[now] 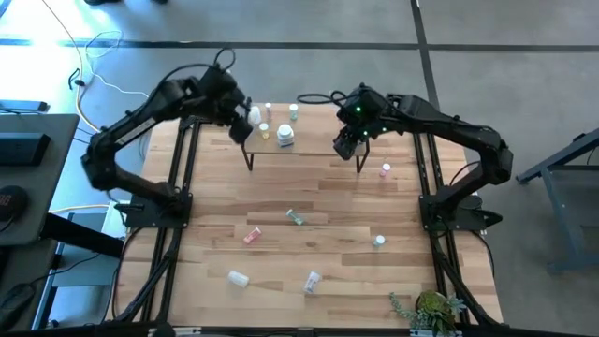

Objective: Pick and place medicine bottles onto shelf by color
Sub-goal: Put the right blue pill bottle on the shelf

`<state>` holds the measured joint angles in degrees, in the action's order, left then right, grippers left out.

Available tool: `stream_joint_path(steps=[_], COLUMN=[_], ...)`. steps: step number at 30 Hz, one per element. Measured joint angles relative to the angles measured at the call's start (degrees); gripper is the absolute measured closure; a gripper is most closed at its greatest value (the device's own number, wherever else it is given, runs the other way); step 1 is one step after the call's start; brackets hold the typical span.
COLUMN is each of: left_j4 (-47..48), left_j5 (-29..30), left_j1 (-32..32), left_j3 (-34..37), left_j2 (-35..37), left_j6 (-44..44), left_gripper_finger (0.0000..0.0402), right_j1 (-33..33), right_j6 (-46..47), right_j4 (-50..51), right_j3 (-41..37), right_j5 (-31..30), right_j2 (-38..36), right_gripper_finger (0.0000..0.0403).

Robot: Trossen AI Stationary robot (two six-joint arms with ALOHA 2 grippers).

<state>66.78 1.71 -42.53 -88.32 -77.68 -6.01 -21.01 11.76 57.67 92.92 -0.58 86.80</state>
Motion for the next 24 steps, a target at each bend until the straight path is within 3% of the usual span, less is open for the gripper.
stream_joint_path(steps=[11, 20, 24], left_j4=[-14.2, -20.3, -23.6], left_j5=[-1.0, -1.1, -1.0], left_j1=[11.9, 24.6, 29.8], left_j3=[22.5, 30.7, 32.4], left_j2=[14.2, 19.2, 19.9], left_j6=[-10.8, -17.7, -19.0], left_gripper_finger=[0.0174, 0.0174, 0.0174], right_j1=[8.0, 15.2, 19.6], right_j6=[13.9, 25.8, 32.7], right_j4=[0.0, 4.8, 11.7], right_j3=[0.0, 0.0, 0.0], right_j5=[0.0, -0.2, -4.4], right_j2=[0.0, 0.0, 0.0], right_gripper_finger=[0.0217, 0.0217, 0.0217])
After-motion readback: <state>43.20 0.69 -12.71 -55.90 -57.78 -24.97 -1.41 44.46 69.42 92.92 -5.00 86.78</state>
